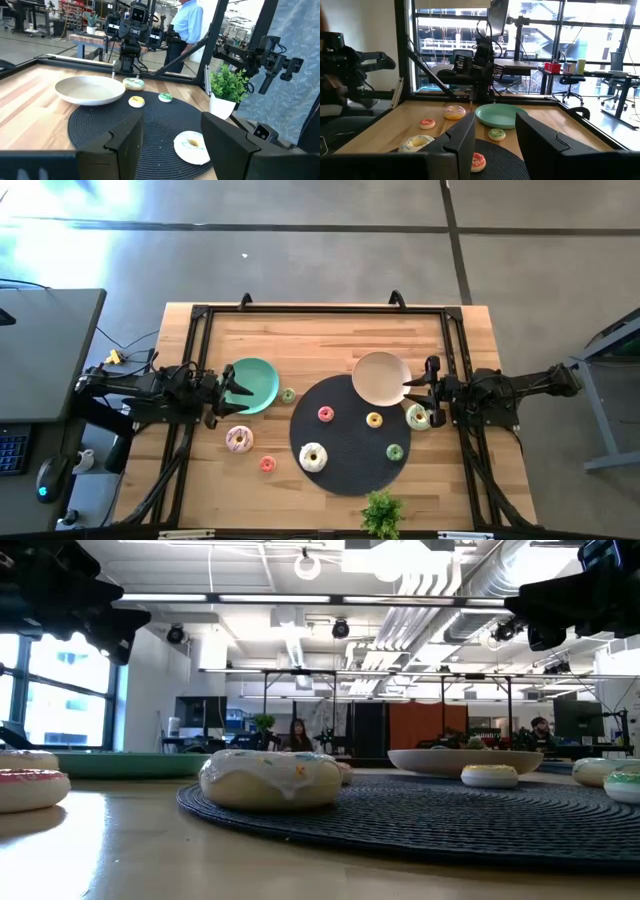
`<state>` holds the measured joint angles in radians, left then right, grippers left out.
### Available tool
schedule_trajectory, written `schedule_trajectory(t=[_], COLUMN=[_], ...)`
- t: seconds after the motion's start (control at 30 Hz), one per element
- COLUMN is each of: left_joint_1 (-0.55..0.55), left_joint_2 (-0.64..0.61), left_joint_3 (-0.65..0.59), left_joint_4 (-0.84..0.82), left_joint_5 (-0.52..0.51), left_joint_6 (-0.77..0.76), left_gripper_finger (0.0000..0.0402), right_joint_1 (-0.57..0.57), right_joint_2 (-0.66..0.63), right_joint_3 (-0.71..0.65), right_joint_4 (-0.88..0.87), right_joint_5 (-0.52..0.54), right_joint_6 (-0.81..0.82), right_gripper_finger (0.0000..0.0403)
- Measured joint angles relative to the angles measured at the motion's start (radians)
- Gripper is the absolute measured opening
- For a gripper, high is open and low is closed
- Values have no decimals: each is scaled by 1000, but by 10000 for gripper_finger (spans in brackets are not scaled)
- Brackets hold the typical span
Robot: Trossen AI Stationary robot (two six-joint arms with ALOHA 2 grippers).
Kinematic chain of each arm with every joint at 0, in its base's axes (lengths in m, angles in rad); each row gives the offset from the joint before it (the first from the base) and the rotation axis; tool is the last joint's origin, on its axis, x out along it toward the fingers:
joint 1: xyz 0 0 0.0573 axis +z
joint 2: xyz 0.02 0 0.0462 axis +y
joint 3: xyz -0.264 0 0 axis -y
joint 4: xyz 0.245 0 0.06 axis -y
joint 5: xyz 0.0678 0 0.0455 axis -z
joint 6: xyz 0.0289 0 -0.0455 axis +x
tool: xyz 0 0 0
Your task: Pick & Place donuts
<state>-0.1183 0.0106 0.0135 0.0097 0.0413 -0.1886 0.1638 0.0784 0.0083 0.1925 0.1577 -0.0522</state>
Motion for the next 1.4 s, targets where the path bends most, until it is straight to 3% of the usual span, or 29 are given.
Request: schedule_trajectory(t=[1.2,1.4], left_joint_1=[0,0], left_joint_2=[0,0], left_joint_3=[0,0], left_joint_4=[19,47], left_joint_5=[-1,-48], left_joint_6=[16,51], left_gripper_finger=[198,198], right_joint_1=[0,0], right_joint_2=[0,0], right_joint_3=[0,0], right_joint_4=[0,0], right_joint_5=[0,0], right_joint_6=[0,0], right_gripper_finger=[138,138])
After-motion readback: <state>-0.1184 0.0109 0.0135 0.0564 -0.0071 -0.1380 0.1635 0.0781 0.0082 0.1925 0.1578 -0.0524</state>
